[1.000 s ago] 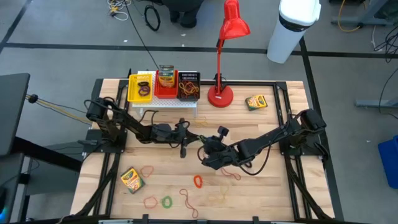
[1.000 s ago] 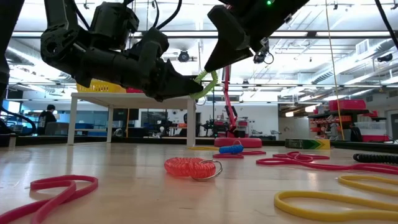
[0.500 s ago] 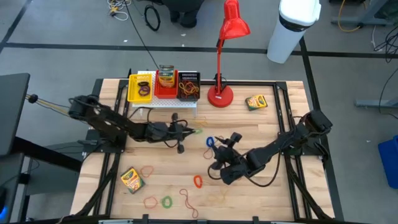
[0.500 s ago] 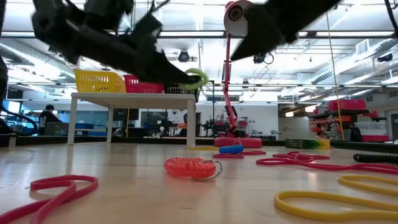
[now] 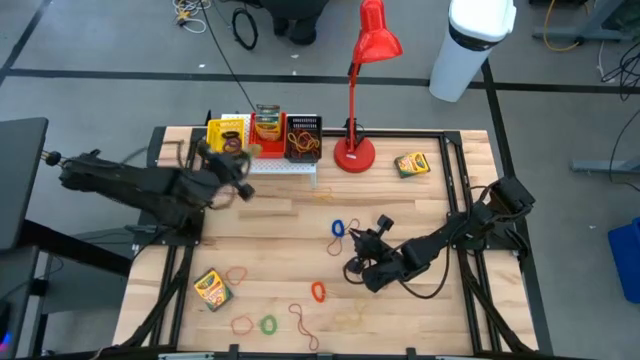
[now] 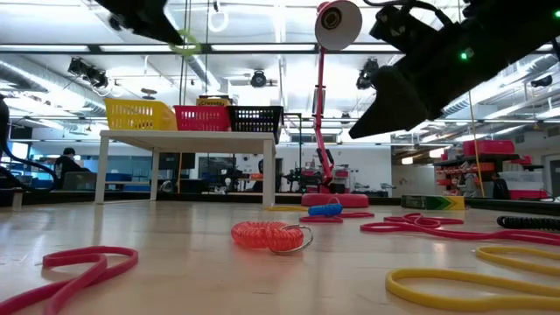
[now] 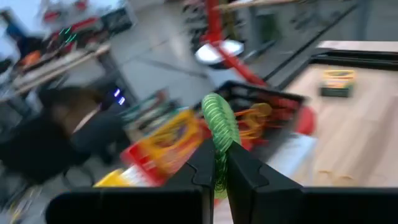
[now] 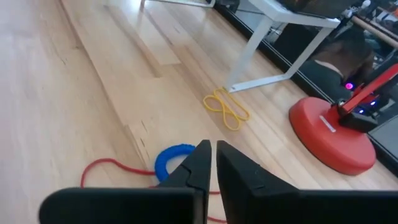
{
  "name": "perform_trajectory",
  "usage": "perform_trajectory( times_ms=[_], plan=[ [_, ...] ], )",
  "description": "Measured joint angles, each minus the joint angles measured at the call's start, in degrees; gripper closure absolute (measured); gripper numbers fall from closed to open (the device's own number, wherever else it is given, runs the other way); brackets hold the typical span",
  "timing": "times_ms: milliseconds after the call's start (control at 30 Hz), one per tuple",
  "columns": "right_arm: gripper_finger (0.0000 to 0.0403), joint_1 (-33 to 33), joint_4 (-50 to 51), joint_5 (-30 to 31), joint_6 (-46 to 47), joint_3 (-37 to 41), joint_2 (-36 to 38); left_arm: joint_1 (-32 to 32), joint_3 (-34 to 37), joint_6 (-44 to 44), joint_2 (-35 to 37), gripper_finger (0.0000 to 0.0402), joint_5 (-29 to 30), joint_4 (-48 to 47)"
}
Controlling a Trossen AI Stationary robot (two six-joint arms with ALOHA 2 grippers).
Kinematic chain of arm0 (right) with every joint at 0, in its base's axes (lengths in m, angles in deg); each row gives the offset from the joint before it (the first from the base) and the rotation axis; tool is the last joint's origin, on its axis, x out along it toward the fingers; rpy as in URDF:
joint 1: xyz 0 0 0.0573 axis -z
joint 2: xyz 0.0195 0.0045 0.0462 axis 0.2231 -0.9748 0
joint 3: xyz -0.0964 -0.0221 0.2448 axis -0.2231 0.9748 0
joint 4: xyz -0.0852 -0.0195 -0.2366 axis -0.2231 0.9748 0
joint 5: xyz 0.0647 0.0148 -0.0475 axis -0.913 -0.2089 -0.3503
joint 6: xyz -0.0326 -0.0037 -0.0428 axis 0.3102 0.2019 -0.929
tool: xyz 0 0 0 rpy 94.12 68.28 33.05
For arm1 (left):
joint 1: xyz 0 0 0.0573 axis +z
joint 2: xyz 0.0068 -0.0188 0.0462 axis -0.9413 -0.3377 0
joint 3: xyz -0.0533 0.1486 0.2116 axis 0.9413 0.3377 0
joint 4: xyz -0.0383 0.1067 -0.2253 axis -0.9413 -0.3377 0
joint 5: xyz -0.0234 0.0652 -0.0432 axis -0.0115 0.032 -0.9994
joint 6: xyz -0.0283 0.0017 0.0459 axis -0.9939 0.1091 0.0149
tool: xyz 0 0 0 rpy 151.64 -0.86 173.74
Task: Pick & Place Office Desk Supplies
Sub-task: Put the green spring rubber band into the yellow bin on the shelf, then put the red rubber band into the black bin on the shelf
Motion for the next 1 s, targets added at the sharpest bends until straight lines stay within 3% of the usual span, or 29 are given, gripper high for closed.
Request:
perform_trajectory(
  times_ms=[167, 300, 400, 533, 667, 767, 1000],
  plan=[
    [0.0383, 0.00, -2.98, -0.04, -2.05, 0.91, 0.00, 7.38, -8.96, -10.32, 1.33, 0.0381, -4.19, -19.86],
    [0.0398, 0.00, -4.11, -0.05, -3.06, 0.95, 0.00, 17.67, -12.09, -10.16, 0.14, 0.0381, -13.20, -26.22],
    [0.0392, 0.00, -4.10, -0.10, -3.46, 0.95, 0.00, 26.43, -12.49, -7.71, -0.97, 0.0381, -20.58, -27.74],
    [0.0382, 0.00, -4.10, -0.54, -3.48, 0.95, 0.00, 37.58, -12.55, -4.40, -2.93, 0.0381, -24.81, -28.75],
    [0.0388, 0.00, -4.09, -0.54, -4.15, 0.95, 0.00, 45.85, -12.55, -1.24, -5.00, 0.0369, -32.93, -28.28],
    [0.0397, 0.00, -4.08, -0.54, -4.33, 0.95, 0.00, 49.45, -12.55, 0.38, -6.48, 0.0346, -35.94, -27.96],
    [0.0388, 0.00, -4.07, -0.54, -4.31, 0.95, 0.00, 51.73, -12.55, 2.36, -8.04, 0.0273, -35.73, -27.96]
  ],
)
